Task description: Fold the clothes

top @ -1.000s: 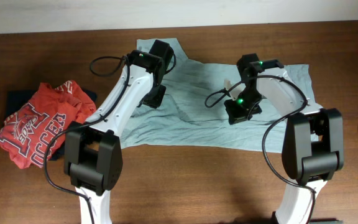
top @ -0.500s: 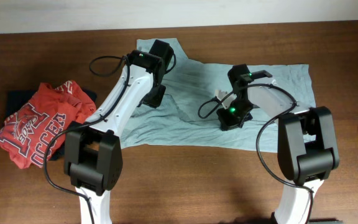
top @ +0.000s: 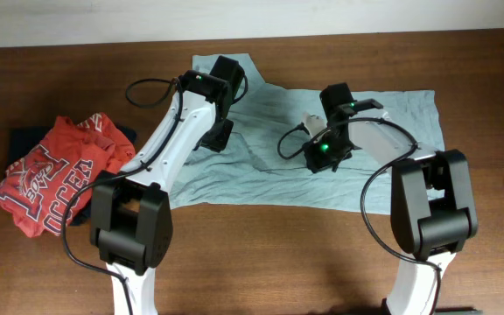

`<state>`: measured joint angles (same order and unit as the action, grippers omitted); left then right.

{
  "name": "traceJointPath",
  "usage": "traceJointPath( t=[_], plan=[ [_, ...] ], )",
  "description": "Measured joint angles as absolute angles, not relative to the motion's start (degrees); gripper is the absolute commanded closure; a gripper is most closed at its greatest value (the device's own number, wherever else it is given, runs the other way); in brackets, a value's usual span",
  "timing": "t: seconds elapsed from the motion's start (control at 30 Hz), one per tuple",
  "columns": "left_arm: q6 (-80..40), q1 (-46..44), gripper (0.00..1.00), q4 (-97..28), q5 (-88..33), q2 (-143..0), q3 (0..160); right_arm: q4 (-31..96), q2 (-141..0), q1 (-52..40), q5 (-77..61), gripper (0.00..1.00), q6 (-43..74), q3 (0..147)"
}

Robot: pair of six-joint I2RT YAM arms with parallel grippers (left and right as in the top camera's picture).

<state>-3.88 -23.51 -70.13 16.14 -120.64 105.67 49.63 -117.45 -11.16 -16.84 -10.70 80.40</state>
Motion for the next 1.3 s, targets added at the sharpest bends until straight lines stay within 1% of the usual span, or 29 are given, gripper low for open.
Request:
traceJointPath(
  t=[0.23,0.4,0.53,0.87,1.07,1.3],
  plan=[
    [-3.88,-23.51,0.53,-70.11,16.16,-120.64,105.67,61.58,-117.45,-11.16,-17.08,0.96,-10.46,85.89],
    [-3.88,-23.51,0.52,-69.89,16.14,-120.64,105.67,64.49,-117.45,-11.31,-18.63,0.96,-10.74,85.97],
    [-3.88,-23.51,0.52,-69.80,16.16,-120.64,105.67,62.70,-117.45,-12.34,-19.20,0.96,-11.03,84.05],
    [-3.88,-23.51,0.52,-69.78,16.16,-120.64,105.67,52.99,-117.45,-14.41,-19.62,0.96,-11.09,77.06],
    [-3.88,-23.51,0.52,-69.80,16.16,-120.64,105.67,45.06,-117.27,-14.41,-18.35,0.96,-8.69,77.01],
    [-3.88,-23.51,0.52,-69.91,16.16,-120.64,105.67,43.03,-117.30,-14.41,-12.51,0.96,-6.04,79.00]
  ],
)
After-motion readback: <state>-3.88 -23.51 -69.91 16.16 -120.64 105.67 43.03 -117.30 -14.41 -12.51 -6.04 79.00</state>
